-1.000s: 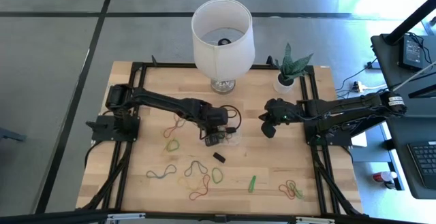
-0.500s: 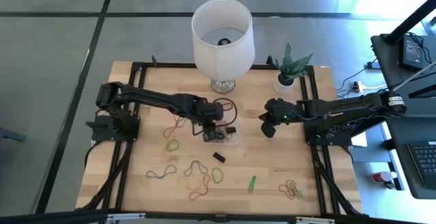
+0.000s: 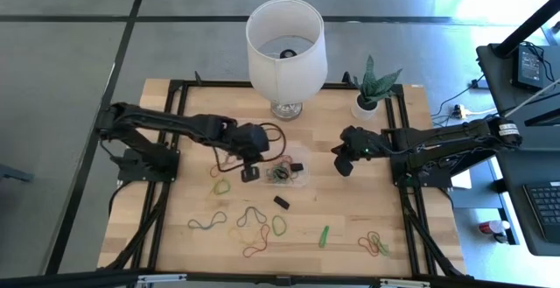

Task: Pick and place rubber bands into bin
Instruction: Put the left blue rubber band into the container

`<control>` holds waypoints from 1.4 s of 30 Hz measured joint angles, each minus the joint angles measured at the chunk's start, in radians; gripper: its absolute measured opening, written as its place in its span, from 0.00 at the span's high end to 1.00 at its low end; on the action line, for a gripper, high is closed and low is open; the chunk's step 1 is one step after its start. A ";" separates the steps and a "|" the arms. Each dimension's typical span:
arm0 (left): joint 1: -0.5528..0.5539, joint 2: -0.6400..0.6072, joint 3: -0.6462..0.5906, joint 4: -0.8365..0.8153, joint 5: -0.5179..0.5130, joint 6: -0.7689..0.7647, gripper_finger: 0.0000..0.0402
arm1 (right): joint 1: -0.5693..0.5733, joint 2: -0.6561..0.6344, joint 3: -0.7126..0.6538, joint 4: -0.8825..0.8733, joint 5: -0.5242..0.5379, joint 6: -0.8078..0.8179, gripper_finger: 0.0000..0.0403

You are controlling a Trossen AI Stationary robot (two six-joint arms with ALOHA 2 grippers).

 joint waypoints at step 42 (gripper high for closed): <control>-0.748 -0.181 -0.334 -0.138 -0.125 -0.879 0.99 | 0.393 0.028 0.065 -0.158 0.025 0.225 0.99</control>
